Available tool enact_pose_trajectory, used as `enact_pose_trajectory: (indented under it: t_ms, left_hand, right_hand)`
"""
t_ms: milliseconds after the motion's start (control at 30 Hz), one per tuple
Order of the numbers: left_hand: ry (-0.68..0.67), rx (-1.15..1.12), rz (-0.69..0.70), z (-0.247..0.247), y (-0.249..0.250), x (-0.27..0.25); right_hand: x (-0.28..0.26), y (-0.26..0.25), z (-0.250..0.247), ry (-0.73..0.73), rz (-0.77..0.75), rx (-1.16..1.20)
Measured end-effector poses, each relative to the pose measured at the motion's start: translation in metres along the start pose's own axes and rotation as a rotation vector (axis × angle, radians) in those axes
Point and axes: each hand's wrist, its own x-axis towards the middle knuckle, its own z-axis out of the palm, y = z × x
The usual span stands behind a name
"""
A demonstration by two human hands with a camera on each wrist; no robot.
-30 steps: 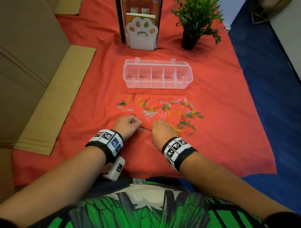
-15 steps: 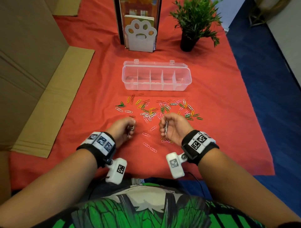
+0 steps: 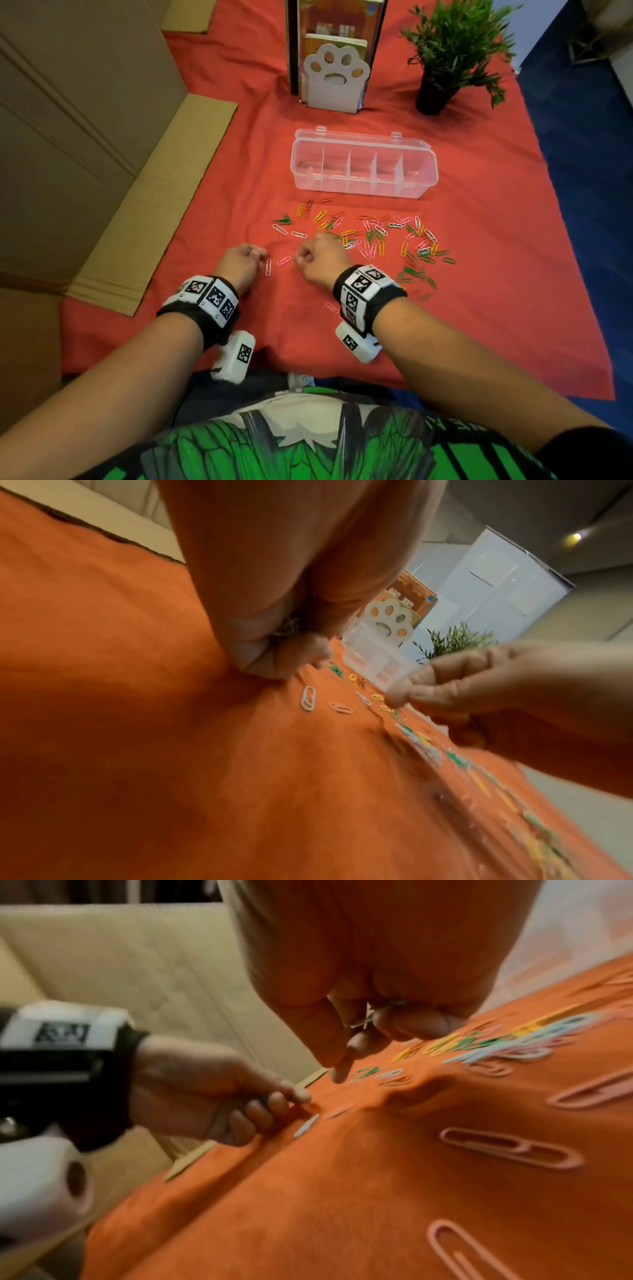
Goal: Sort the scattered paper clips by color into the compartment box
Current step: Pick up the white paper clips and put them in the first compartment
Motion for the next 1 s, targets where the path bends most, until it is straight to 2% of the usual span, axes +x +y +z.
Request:
enact_pose_trajectory:
  t_ms: [67, 133, 267, 400, 467, 500, 633, 700, 767, 833, 900, 1000]
  left_hand:
    - [0.074, 0.322, 0.107, -0.002, -0.003, -0.003]
    - [0.129, 0.475, 0.178, -0.002, -0.004, -0.01]
    - [0.129, 0.576, 0.242, 0.005, -0.006, -0.012]
    - [0.074, 0.605, 0.266, 0.007, -0.007, -0.01]
    - [0.038, 0.481, 0.21, 0.007, -0.002, -0.009]
    - [-0.002, 0.338, 0.151, 0.006, 0.002, -0.008]
    - [-0.253, -0.567, -0.184, -0.001, 0.018, -0.012]
    - [-0.373, -0.818, -0.208, -0.008, 0.025, -0.013]
    - [-0.396, -0.888, -0.187, -0.01, 0.031, -0.012]
    - [-0.332, -0.847, -0.198, -0.006, 0.037, -0.007]
    - [-0.23, -0.706, -0.158, 0.001, 0.042, 0.001]
    - [-0.022, -0.189, 0.046, 0.009, 0.041, 0.016]
  right_hand:
    - [0.008, -0.005, 0.008, 0.01, -0.066, -0.086]
    - [0.016, -0.005, 0.012, 0.048, -0.079, -0.16]
    - [0.035, -0.001, 0.005, 0.152, -0.033, -0.258]
    - [0.044, -0.007, 0.003, 0.086, -0.051, -0.359]
    - [0.045, -0.01, 0.003, 0.056, -0.059, -0.37]
    - [0.045, -0.011, 0.002, 0.04, -0.05, -0.355]
    - [0.05, -0.001, 0.001, -0.03, 0.035, -0.277]
    - [0.048, 0.008, -0.004, -0.011, 0.071, -0.225]
    - [0.044, 0.014, -0.009, 0.045, 0.064, -0.184]
    - [0.043, 0.015, -0.012, 0.097, 0.021, -0.195]
    - [0.044, 0.01, -0.01, 0.103, -0.027, -0.219]
    - [0.045, -0.002, 0.0, 0.078, -0.086, -0.301]
